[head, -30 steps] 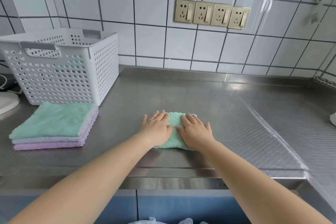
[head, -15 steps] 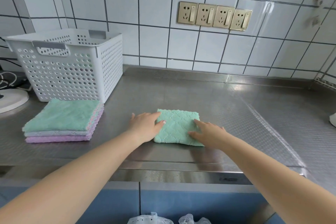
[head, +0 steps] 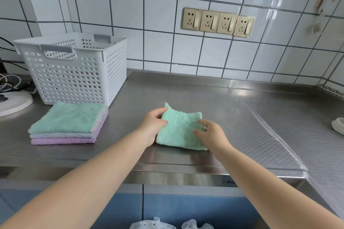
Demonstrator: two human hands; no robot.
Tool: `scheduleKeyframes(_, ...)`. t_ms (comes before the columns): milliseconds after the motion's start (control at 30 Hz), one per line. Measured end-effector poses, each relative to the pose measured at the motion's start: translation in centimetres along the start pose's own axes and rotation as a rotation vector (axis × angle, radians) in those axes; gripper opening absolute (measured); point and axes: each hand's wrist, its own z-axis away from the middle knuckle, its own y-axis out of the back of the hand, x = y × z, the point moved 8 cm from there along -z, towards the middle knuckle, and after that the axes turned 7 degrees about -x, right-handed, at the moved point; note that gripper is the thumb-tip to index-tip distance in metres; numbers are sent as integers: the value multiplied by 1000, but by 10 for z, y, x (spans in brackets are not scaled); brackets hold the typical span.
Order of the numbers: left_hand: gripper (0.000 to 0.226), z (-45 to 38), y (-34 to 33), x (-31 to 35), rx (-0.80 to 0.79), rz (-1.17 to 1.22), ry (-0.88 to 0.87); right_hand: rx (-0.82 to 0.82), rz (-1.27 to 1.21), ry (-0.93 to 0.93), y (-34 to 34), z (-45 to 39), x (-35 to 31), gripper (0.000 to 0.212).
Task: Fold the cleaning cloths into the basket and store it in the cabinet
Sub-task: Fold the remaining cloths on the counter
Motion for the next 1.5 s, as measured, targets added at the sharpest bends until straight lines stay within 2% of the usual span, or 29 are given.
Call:
scheduleKeyframes(133,56,3,14,-5,0,198,93,39,-414,-105,-5,-1,6,54)
scheduleKeyframes(300,55,18,35,20,-52,360,58,-110,-828,-232,-42,-4,-4,59)
scheduleKeyframes(433,54,29,66,47,-88,422,12,-277,-936,-255,-76,-5,-42,21)
scheduleKeyframes(567,54,41,111,74,-63,447,-57,-377,-969,-333,-121,-7,-82,22)
scheduleKeyframes(667,52,49,147,85,-32,434,-67,-389,-1013,-263,-140,-10,-118,20)
scheduleKeyframes(800,51,56,208,90,73,348,-68,-291,-791,-10,-152,-24,-161,57)
scheduleKeyframes(833,50,58,220,90,92,313,-61,-278,-716,42,-155,-27,-171,59)
scheduleKeyframes(967,51,56,262,79,181,138,-27,-292,-466,154,-175,-31,-201,44)
scheduleKeyframes(1133,52,50,302,56,263,-122,36,-297,-277,195,-201,-35,-214,45)
scheduleKeyframes(1500,55,44,311,36,227,-405,78,-261,10,220,-215,-41,-216,47)
